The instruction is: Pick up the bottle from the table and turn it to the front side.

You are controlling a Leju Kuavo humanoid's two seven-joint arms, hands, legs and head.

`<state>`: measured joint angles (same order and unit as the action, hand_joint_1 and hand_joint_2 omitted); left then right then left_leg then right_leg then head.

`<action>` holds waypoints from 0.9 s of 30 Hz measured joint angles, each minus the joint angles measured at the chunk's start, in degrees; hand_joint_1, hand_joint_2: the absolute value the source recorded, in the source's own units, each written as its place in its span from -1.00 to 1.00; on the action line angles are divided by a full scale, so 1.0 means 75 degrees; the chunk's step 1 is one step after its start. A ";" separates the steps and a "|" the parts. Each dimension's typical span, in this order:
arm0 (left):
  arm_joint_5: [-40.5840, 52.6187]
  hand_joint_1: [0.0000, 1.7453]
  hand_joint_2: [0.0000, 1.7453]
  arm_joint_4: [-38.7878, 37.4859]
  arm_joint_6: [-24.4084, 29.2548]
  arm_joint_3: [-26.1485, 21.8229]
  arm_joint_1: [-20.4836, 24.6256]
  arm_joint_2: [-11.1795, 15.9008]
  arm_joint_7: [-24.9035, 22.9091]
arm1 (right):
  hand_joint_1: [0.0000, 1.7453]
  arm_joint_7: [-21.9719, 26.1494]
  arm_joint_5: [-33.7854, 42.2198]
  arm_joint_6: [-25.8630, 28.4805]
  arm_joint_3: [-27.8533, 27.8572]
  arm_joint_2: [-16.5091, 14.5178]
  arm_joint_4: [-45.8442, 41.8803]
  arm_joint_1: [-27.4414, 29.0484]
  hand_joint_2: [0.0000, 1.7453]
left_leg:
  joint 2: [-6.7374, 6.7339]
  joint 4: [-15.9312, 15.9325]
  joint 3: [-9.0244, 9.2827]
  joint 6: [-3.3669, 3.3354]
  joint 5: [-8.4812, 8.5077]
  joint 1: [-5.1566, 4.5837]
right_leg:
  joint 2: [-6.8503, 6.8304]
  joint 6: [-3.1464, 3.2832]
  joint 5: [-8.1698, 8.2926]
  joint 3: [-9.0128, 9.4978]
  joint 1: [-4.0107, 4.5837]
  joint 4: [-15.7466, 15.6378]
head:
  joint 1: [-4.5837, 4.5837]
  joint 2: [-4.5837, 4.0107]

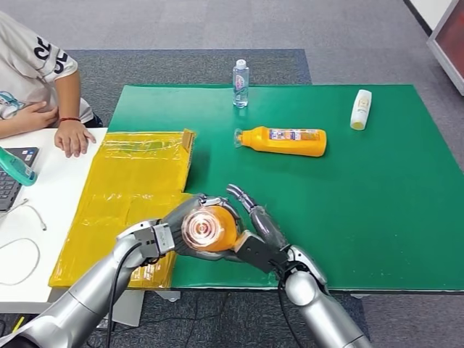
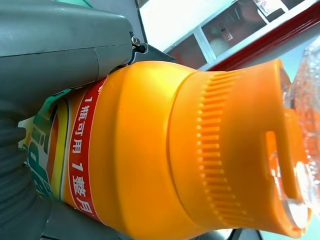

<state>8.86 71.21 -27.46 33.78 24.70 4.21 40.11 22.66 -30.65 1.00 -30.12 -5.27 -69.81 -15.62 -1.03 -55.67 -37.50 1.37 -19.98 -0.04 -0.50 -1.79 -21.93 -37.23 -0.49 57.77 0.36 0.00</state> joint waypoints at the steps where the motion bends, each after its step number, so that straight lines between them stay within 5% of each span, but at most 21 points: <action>1: 0.0089 1.00 1.00 0.0007 0.0091 0.0017 0.0000 0.0008 -0.0001 | -1.00 -0.0004 0.0005 0.0002 0.0036 0.0000 0.0013 0.0006 1.00 | 0.0000 0.0000 0.0000 0.0000 0.0000 0.0000 | 0.0000 0.0000 0.0000 0.0000 0.0000 0.0000 | 0.0001 0.0000; 4: 0.0936 1.00 1.00 0.0092 0.0846 0.0092 -0.0002 0.0037 -0.0272 | -1.00 -0.0103 0.0073 0.0107 0.0279 0.0001 0.0025 0.0080 1.00 | 0.0001 0.0000 0.0000 0.0000 0.0000 0.0000 | -0.0002 0.0000 0.0000 0.0000 0.0000 0.0000 | 0.0000 0.0000; 10: 0.3343 1.00 1.00 0.0594 0.2565 0.0294 -0.0086 0.0314 -0.1992 | -1.00 -0.0200 0.0119 0.0199 0.1685 0.0044 -0.0336 0.0495 1.00 | -0.0002 0.0000 -0.0008 -0.0001 0.0000 -0.0001 | 0.0000 0.0004 0.0005 -0.0012 -0.0002 -0.0002 | 0.0001 0.0000; 27: 0.4741 1.00 1.00 0.1467 0.2619 0.0613 0.0098 0.0755 -0.3409 | -1.00 -0.0090 0.0200 -0.0050 0.4091 0.0157 -0.1399 0.1062 1.00 | -0.0002 0.0000 -0.0025 -0.0003 0.0003 0.0000 | 0.0001 0.0001 0.0009 -0.0030 -0.0002 -0.0003 | 0.0000 0.0000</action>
<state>44.41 82.21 -7.82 38.38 25.44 9.87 14.54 21.99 -29.16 0.62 0.56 -4.09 -80.30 -7.66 -1.04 -55.67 -37.69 1.35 -19.96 -0.04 -0.49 -1.79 -21.86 -37.46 -0.51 57.75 0.36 0.00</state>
